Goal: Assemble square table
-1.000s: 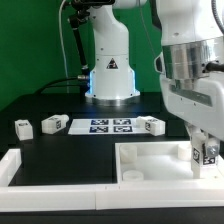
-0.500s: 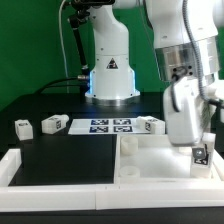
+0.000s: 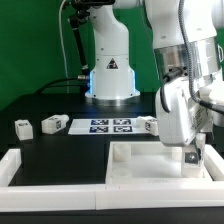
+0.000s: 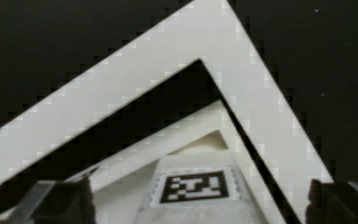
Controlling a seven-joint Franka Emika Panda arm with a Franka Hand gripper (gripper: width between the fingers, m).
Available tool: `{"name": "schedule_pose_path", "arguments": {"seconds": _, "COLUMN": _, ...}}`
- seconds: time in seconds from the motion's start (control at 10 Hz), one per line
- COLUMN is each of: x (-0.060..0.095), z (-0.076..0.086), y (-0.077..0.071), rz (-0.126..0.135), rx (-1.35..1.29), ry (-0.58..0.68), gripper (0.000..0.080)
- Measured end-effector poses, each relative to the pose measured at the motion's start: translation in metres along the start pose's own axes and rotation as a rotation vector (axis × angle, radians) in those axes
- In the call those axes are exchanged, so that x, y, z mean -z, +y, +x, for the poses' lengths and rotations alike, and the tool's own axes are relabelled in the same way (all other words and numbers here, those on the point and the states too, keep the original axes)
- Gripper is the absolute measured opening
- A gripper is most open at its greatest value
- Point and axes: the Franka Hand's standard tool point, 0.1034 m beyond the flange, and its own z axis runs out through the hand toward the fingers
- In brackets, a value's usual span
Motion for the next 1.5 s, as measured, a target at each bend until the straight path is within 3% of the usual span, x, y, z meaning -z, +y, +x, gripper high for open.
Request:
{"name": "schedule_pose_path", "arguments": {"seconds": 0.2, "x": 0.003, "z": -0.003, "y": 0.0, "rz": 0.003, "rx": 0.011, "ry": -0.004, "gripper": 0.0637}}
{"name": "schedule_pose_path", "arguments": {"seconds": 0.5, "x": 0.038, "z": -0.018, "y": 0.012, "rz": 0.006, "rx": 0.037, "ry": -0.043, "gripper": 0.0649}}
{"name": "schedule_pose_path", "arguments": {"seconds": 0.7, "x": 0.03, "z": -0.014, "y": 0.012, "rz": 0.002, "rx": 0.035, "ry": -0.032, "gripper": 0.0649}}
{"name": "schedule_pose_path", "arguments": {"seconds": 1.2, "x": 0.029, "z": -0.014, "y": 0.014, "rz": 0.0, "rx": 0.037, "ry": -0.031, "gripper": 0.0649}}
{"name": "schedule_pose_path", "arguments": {"seconds": 1.5, "x": 0.048, "z": -0.013, "y": 0.052, "rz": -0.014, "rx": 0.094, "ry": -0.041, "gripper": 0.0649}}
